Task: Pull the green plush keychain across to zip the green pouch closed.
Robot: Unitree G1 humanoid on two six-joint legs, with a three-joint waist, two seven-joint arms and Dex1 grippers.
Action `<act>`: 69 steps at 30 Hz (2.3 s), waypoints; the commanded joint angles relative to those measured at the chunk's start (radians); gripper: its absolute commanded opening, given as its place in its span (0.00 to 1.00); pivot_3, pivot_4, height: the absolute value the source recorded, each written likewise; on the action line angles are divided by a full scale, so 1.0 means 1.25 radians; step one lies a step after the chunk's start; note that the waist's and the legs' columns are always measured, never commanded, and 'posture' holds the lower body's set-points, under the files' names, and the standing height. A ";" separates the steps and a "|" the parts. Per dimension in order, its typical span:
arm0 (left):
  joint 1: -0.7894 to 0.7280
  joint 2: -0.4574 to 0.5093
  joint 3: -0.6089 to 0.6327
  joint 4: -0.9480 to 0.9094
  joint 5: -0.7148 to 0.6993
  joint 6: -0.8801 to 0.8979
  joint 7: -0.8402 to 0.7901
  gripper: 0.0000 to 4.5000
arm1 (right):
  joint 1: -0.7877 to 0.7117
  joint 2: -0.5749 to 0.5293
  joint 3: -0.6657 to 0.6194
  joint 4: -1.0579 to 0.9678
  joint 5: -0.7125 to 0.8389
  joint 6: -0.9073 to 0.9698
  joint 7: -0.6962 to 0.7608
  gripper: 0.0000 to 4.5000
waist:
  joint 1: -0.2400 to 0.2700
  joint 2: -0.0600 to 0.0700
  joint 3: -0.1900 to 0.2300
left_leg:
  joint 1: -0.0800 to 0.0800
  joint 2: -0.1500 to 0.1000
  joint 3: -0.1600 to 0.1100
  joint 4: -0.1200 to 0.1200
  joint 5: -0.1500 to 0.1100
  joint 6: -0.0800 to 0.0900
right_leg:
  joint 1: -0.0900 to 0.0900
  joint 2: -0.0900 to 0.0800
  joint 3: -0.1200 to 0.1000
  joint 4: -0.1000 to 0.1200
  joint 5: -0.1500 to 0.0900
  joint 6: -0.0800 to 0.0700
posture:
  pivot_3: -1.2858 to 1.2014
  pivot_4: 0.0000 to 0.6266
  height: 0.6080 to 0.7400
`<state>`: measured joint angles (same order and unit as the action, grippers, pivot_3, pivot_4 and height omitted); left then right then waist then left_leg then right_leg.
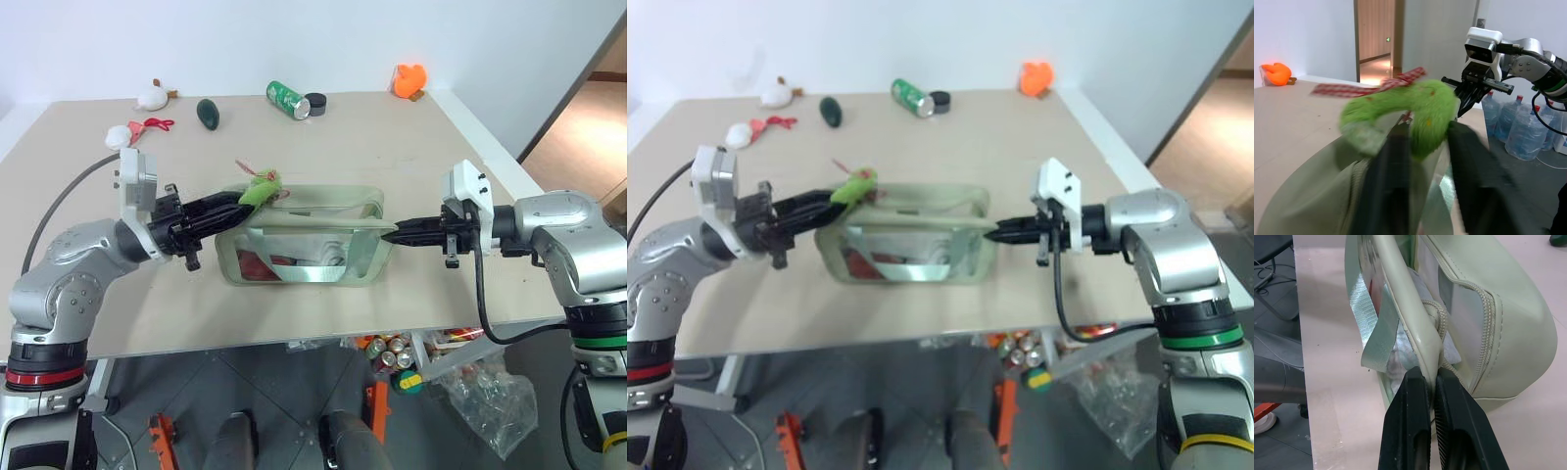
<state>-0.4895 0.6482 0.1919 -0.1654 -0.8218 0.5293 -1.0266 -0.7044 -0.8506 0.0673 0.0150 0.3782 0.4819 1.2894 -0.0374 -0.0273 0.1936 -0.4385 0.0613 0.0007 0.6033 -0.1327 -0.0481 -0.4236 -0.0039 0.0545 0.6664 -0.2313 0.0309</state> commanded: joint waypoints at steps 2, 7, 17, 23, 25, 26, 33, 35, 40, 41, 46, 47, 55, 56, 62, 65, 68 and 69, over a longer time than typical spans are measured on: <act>-0.004 0.010 0.010 -0.027 0.010 -0.010 -0.002 0.68 | -0.004 -0.004 -0.006 -0.016 0.001 0.000 0.001 0.00 | 0.000 0.000 0.000 | 0.000 0.000 0.000 0.000 0.000 0.000 | 0.000 0.000 0.000 0.000 0.000 0.000 | 0.52 0.24 1.00; -0.004 0.011 0.027 -0.033 -0.002 -0.005 -0.003 1.00 | -0.006 -0.002 -0.005 -0.014 0.001 -0.001 0.002 0.00 | 0.000 0.000 0.000 | 0.000 0.000 0.000 0.000 0.000 0.000 | 0.000 0.000 0.000 0.000 0.000 0.001 | 0.52 0.24 1.00; 0.040 0.052 0.153 0.044 -0.029 -0.015 0.000 1.00 | 0.002 -0.004 -0.006 -0.023 0.002 0.004 -0.001 0.00 | -0.001 0.000 0.000 | 0.000 0.000 0.000 0.000 0.000 0.000 | 0.000 0.000 0.000 0.000 0.001 0.001 | 0.52 0.24 1.00; 0.152 0.046 0.079 0.019 0.037 -0.038 -0.040 1.00 | 0.007 -0.002 -0.006 -0.028 0.004 0.006 -0.003 0.00 | -0.005 0.000 0.000 | 0.000 0.000 0.001 0.000 0.000 0.000 | 0.000 0.000 0.001 0.000 0.000 0.000 | 0.52 0.24 1.00; 0.160 0.033 0.060 0.007 0.044 -0.037 -0.032 1.00 | 0.009 -0.003 -0.005 -0.030 0.005 0.007 -0.003 0.00 | -0.005 -0.001 0.000 | 0.000 0.000 0.001 0.000 0.000 0.000 | 0.000 0.000 0.001 0.000 0.000 -0.001 | 0.52 0.24 1.00; 0.161 0.027 0.053 0.003 0.046 -0.034 -0.026 1.00 | 0.009 -0.003 -0.005 -0.030 0.005 0.007 -0.003 0.00 | -0.005 -0.001 0.000 | 0.000 0.000 0.001 0.000 0.000 0.000 | 0.000 0.000 0.001 0.000 0.000 -0.001 | 0.52 0.24 1.00; 0.144 -0.002 0.035 -0.001 0.037 -0.016 -0.005 1.00 | 0.014 -0.008 -0.009 -0.037 0.007 0.012 -0.003 0.00 | -0.005 -0.001 0.000 | 0.000 0.000 0.001 0.000 0.000 0.000 | 0.000 0.000 0.001 0.000 0.001 -0.001 | 0.52 0.24 1.00; 0.146 -0.006 0.034 -0.006 0.023 -0.009 -0.013 0.85 | 0.017 -0.010 -0.010 -0.039 0.007 0.012 -0.004 0.00 | -0.005 -0.001 0.000 | 0.000 0.000 0.001 0.000 0.000 0.000 | 0.000 0.000 0.001 0.000 0.001 -0.001 | 0.52 0.24 1.00; 0.146 -0.007 0.038 -0.015 0.007 0.000 -0.018 0.46 | 0.018 -0.011 -0.010 -0.039 0.007 0.011 -0.004 0.00 | -0.005 -0.001 0.000 | 0.000 0.000 0.001 0.000 0.000 0.000 | 0.000 0.000 0.001 0.000 0.001 -0.001 | 0.52 0.24 1.00; 0.145 -0.007 0.041 -0.015 0.004 0.001 -0.018 0.40 | 0.018 -0.011 -0.009 -0.038 0.007 0.011 -0.004 0.00 | -0.005 -0.001 0.000 | 0.000 0.000 0.001 0.000 0.000 0.000 | 0.000 0.000 0.001 0.000 0.001 -0.001 | 0.52 0.24 1.00; 0.137 -0.006 0.053 -0.015 -0.008 0.006 -0.007 0.00 | 0.014 -0.008 -0.005 -0.032 0.004 0.006 -0.002 0.00 | -0.005 -0.001 0.000 | 0.000 0.000 0.001 0.000 0.000 0.000 | 0.000 0.000 0.001 0.000 0.001 -0.001 | 0.52 0.24 1.00; 0.137 -0.006 0.053 -0.017 -0.006 0.005 -0.003 0.00 | 0.013 -0.008 -0.004 -0.030 0.003 0.005 -0.001 0.00 | -0.005 -0.001 0.000 | 0.000 0.000 0.001 0.000 0.000 0.000 | 0.000 0.000 0.001 0.000 0.001 -0.001 | 0.52 0.24 1.00; 0.140 -0.009 0.050 -0.025 0.003 -0.002 0.014 0.00 | -0.005 0.000 -0.007 -0.010 0.006 0.022 -0.009 0.16 | -0.005 -0.001 0.000 | 0.000 0.000 0.001 0.000 0.000 0.000 | 0.000 0.000 0.001 0.000 0.001 -0.001 | 0.52 0.24 1.00; 0.140 -0.010 0.049 -0.025 0.006 -0.004 0.016 0.00 | -0.010 -0.001 -0.008 -0.008 0.007 0.025 -0.009 0.22 | -0.005 -0.001 0.000 | 0.000 0.000 0.001 0.000 0.000 0.000 | 0.000 0.000 0.001 0.000 0.001 -0.001 | 0.52 0.24 1.00; 0.136 -0.016 0.037 -0.023 0.028 -0.017 0.030 0.00 | -0.013 -0.010 -0.026 -0.006 0.017 0.047 -0.014 0.68 | -0.005 -0.001 0.000 | 0.000 0.000 0.001 0.000 0.000 0.000 | 0.000 0.000 0.001 0.000 0.000 -0.001 | 0.52 0.24 1.00; 0.136 -0.017 0.030 -0.021 0.040 -0.025 0.032 0.00 | -0.006 -0.025 -0.049 -0.009 0.027 0.056 -0.015 0.90 | -0.005 -0.001 0.000 | 0.000 0.000 0.001 0.000 0.000 0.000 | 0.000 0.000 0.001 0.000 0.000 -0.001 | 0.52 0.24 1.00; 0.137 -0.017 0.021 -0.014 0.058 -0.033 0.028 0.00 | -0.015 -0.047 -0.097 -0.006 0.060 0.073 -0.013 0.96 | -0.005 -0.001 0.000 | 0.000 0.000 0.001 0.000 0.000 0.000 | 0.000 0.000 0.001 0.000 0.000 -0.001 | 0.52 0.24 1.00; 0.139 -0.016 0.018 -0.014 0.064 -0.037 0.026 0.00 | -0.024 -0.051 -0.121 -0.005 0.079 0.081 -0.013 0.96 | -0.004 -0.001 0.000 | 0.000 0.000 0.001 0.000 0.000 0.000 | 0.000 0.000 0.001 0.000 0.000 -0.001 | 0.52 0.24 1.00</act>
<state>-0.3032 0.6257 0.2186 -0.1600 -0.7534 0.5029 -0.9895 -0.7042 -0.8855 -0.0036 0.0238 0.4320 0.5726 1.2707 -0.0423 -0.0283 0.1932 -0.4386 0.0610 0.0022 0.6034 -0.1328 -0.0481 -0.4242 -0.0044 0.0562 0.6660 -0.2307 0.0299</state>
